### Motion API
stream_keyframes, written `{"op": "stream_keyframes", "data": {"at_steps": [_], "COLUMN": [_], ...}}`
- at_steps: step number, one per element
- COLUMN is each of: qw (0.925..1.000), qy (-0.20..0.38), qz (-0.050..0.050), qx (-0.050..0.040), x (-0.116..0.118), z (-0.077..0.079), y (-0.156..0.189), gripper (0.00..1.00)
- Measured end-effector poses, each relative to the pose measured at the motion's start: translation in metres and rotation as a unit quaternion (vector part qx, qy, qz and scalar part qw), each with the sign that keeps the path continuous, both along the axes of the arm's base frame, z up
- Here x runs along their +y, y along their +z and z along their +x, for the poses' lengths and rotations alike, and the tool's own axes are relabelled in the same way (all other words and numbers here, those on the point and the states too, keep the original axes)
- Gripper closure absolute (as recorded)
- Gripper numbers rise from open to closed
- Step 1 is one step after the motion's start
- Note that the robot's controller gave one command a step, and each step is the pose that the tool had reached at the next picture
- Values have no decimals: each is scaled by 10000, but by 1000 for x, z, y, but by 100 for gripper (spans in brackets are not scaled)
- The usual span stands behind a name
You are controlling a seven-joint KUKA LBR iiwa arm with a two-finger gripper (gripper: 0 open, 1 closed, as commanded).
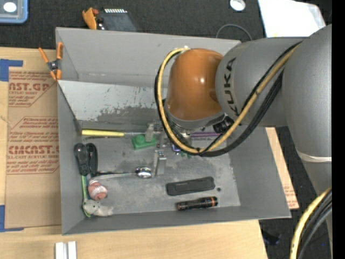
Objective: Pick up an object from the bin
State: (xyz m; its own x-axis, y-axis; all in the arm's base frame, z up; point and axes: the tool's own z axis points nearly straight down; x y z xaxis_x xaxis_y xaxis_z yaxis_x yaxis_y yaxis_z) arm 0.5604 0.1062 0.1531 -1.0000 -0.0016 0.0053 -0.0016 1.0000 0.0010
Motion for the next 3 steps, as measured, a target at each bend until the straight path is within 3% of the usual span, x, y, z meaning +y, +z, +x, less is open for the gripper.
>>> {"op": "stream_keyframes", "data": {"at_steps": [1,2,3], "qw": [10000,9996,9987], "qy": [-6,287,495], "qz": [3,7,2], "qx": [-33,-34,-72], "x": [-1,49,59], "z": [1,12,18], "y": [5,-80,-22], "gripper": [0,0,0]}}
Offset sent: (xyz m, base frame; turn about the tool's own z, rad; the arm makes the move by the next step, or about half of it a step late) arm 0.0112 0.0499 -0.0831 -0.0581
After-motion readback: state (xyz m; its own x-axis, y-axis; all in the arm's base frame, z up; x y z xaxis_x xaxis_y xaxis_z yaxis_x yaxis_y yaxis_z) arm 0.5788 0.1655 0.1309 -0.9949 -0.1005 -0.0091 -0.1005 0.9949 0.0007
